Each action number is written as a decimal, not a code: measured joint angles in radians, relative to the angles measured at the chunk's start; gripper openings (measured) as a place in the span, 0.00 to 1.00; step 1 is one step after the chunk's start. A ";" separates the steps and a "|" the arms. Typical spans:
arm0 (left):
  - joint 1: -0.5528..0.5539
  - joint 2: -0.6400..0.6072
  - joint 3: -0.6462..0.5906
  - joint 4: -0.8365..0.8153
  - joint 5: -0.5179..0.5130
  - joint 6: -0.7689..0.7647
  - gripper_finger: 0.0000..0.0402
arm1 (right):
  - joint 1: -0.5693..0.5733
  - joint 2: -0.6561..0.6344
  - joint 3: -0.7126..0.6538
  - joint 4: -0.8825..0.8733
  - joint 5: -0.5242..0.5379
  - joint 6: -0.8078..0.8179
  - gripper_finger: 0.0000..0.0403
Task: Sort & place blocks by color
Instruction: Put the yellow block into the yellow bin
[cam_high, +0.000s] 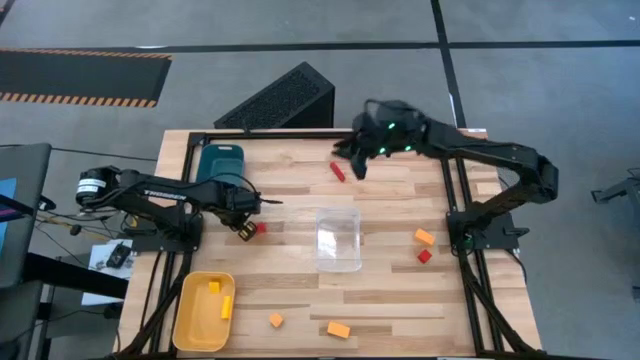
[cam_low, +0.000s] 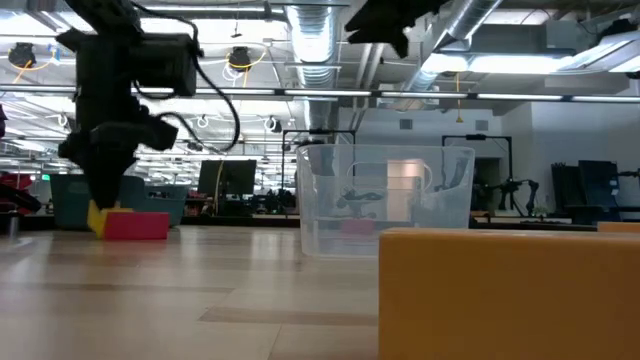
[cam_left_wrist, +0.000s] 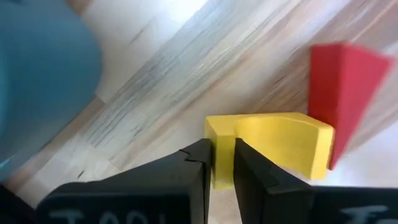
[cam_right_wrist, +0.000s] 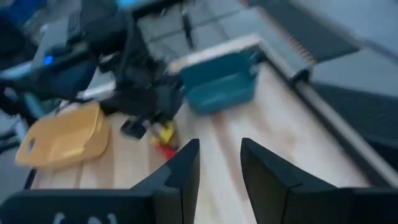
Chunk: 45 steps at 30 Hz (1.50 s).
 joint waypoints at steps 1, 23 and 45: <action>-0.001 -0.019 0.007 0.000 -0.003 -0.010 0.08 | -0.013 -0.018 0.000 -0.013 0.000 0.000 0.34; 0.001 -0.325 0.194 0.761 -0.167 1.116 0.04 | 0.021 0.026 -0.471 1.040 -0.400 0.863 0.60; 0.059 -0.211 0.310 0.873 0.091 1.206 0.04 | 0.078 0.281 -0.208 1.146 -0.495 0.939 0.74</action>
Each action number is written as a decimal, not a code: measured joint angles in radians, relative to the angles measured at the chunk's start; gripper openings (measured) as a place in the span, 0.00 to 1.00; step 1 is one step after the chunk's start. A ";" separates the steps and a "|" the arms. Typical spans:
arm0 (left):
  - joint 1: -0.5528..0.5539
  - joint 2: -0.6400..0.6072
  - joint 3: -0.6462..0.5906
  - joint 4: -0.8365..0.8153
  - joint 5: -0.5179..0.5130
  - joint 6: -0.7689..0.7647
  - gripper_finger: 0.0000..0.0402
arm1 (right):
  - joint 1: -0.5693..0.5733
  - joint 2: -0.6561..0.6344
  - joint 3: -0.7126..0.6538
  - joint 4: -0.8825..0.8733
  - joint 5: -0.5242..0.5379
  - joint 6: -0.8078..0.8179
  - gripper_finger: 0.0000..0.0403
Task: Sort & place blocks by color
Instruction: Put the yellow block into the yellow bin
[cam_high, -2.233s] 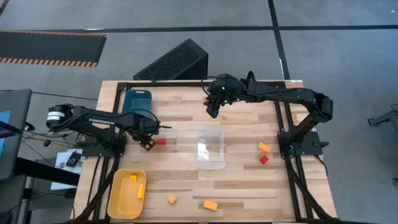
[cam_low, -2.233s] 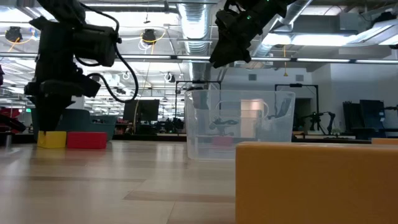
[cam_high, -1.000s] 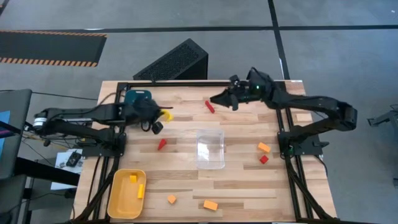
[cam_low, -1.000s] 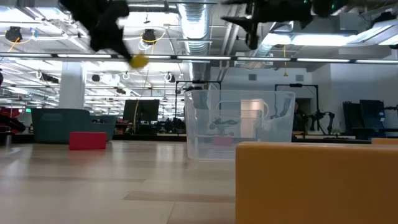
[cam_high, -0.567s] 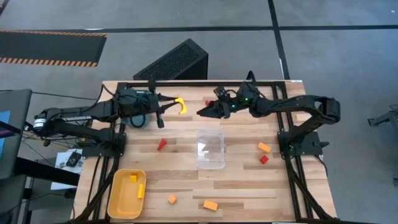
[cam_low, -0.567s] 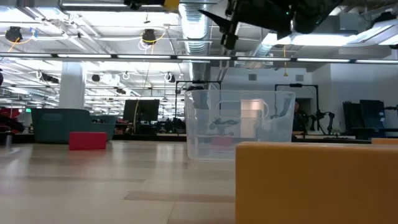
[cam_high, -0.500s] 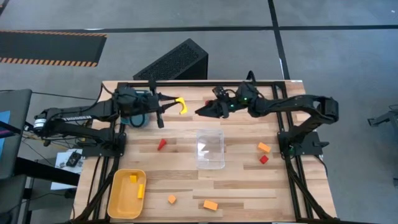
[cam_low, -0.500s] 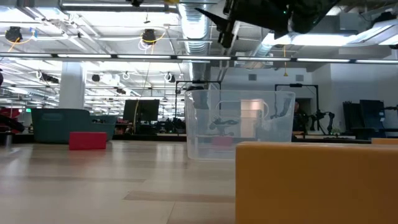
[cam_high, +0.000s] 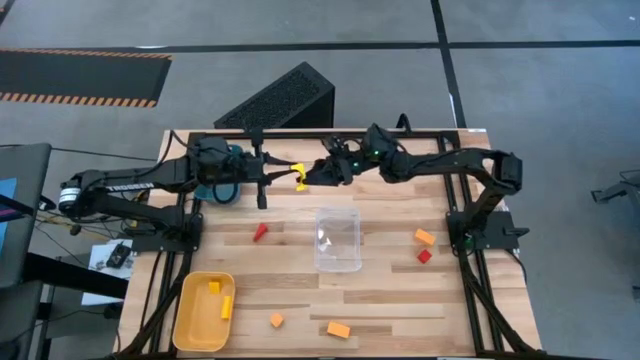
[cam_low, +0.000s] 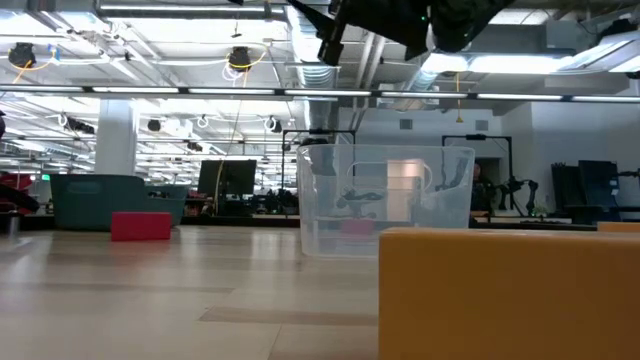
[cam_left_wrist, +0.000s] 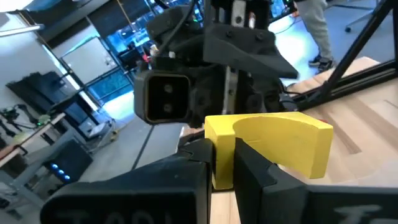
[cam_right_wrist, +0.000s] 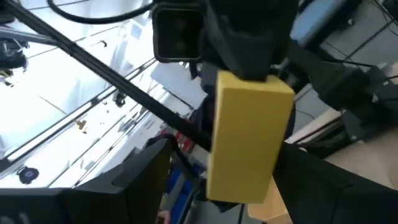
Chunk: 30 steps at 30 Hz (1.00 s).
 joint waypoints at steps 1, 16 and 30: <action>0.000 -0.001 0.000 0.000 -0.001 0.000 0.04 | 0.000 0.000 -0.001 -0.008 -0.005 0.000 0.74; 0.005 -0.001 0.000 0.000 -0.015 0.026 0.04 | -0.022 0.000 -0.002 -0.033 0.002 0.008 0.47; 0.004 -0.001 0.000 -0.003 -0.057 -0.046 0.06 | -0.016 0.000 -0.002 -0.032 0.011 0.004 0.39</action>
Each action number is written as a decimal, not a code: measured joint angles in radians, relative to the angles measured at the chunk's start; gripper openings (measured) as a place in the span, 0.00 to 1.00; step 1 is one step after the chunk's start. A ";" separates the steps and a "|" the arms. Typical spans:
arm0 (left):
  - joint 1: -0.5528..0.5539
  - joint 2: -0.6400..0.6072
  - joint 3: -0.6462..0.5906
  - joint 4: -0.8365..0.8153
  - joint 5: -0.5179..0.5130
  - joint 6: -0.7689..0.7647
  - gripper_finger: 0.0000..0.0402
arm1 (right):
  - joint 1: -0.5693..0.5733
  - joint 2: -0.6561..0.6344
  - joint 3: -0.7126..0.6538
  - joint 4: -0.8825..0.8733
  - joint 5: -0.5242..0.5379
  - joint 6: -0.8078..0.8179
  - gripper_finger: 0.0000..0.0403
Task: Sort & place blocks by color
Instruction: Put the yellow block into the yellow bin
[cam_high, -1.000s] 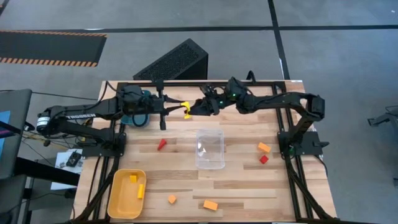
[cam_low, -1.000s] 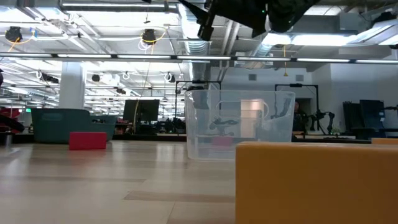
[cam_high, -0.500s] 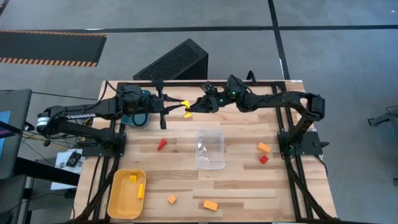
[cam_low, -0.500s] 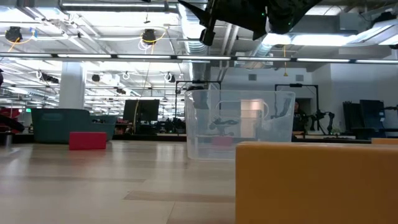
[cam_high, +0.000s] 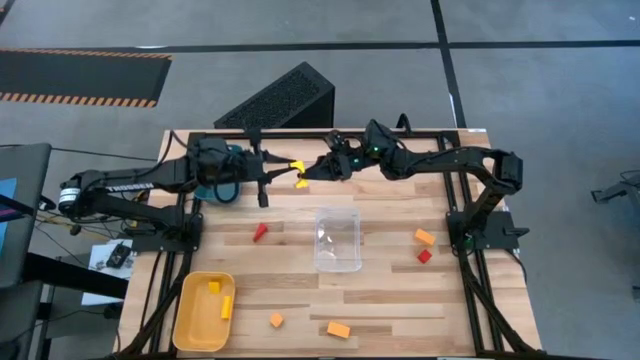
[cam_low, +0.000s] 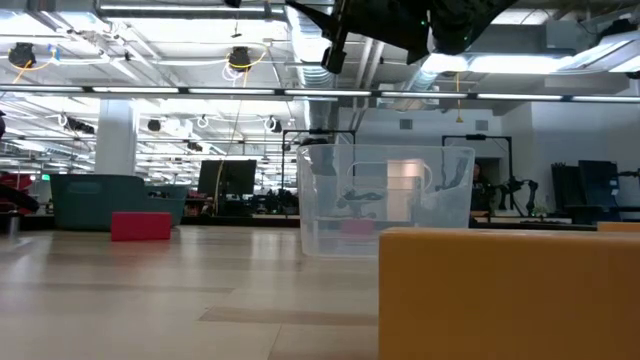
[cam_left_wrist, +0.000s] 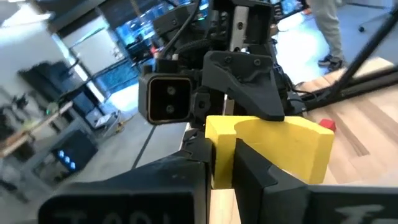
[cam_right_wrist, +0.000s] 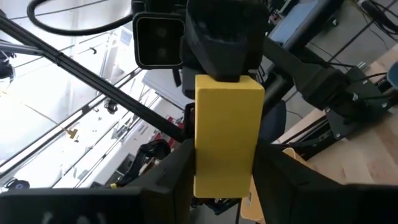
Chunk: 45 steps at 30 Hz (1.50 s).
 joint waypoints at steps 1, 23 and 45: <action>-0.001 0.000 0.000 0.000 -0.022 -0.035 0.07 | -0.001 0.000 0.000 0.000 0.004 -0.002 0.39; 0.001 -0.005 -0.001 -0.432 -0.308 -1.053 0.40 | -0.100 -0.013 0.000 -0.103 0.008 -0.232 0.39; -0.136 -0.210 -0.001 -0.717 -0.449 -1.249 0.40 | 0.233 0.024 0.043 -0.392 0.342 -0.672 0.39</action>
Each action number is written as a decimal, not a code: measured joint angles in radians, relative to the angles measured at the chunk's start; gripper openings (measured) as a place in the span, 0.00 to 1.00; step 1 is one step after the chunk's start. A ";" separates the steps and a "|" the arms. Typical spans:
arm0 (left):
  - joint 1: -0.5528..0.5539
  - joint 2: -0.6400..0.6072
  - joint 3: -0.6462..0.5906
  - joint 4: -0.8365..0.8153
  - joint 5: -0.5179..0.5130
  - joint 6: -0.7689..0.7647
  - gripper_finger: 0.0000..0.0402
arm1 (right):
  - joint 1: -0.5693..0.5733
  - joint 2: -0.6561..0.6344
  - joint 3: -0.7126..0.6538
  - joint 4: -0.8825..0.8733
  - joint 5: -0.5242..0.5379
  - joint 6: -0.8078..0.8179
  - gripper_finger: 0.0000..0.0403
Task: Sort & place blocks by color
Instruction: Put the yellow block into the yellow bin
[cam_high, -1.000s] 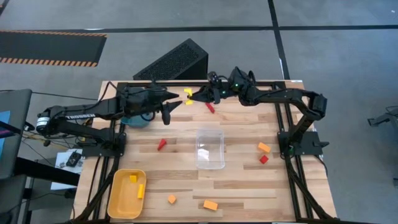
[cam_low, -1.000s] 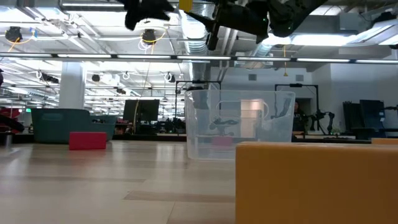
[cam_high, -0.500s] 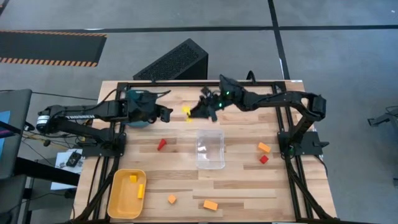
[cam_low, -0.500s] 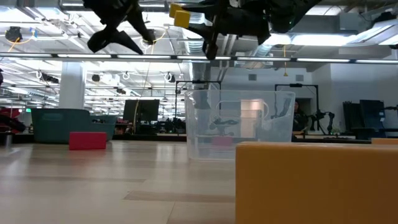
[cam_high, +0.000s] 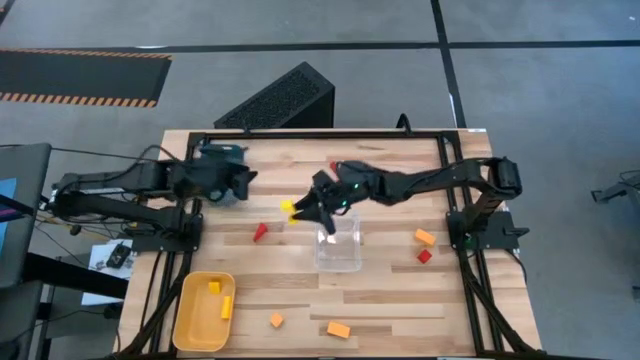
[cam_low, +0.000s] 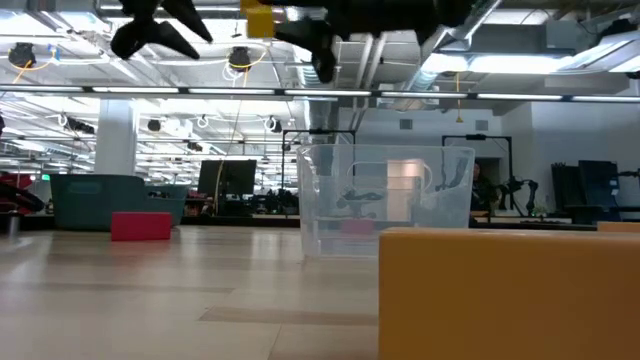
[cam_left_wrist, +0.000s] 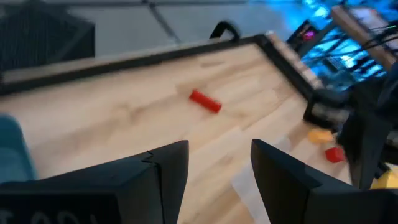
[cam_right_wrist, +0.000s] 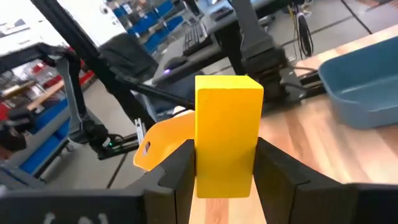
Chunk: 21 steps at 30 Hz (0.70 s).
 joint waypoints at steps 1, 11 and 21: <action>0.011 -0.021 0.001 0.004 0.022 0.032 0.40 | 0.020 0.021 0.027 0.002 0.031 0.000 0.39; 0.031 -0.201 0.000 -0.185 0.237 0.218 0.40 | 0.181 0.404 0.508 -0.044 0.206 0.011 0.38; 0.023 -0.266 0.000 -0.329 0.236 0.223 0.40 | 0.255 0.795 0.995 -0.168 0.273 0.043 0.38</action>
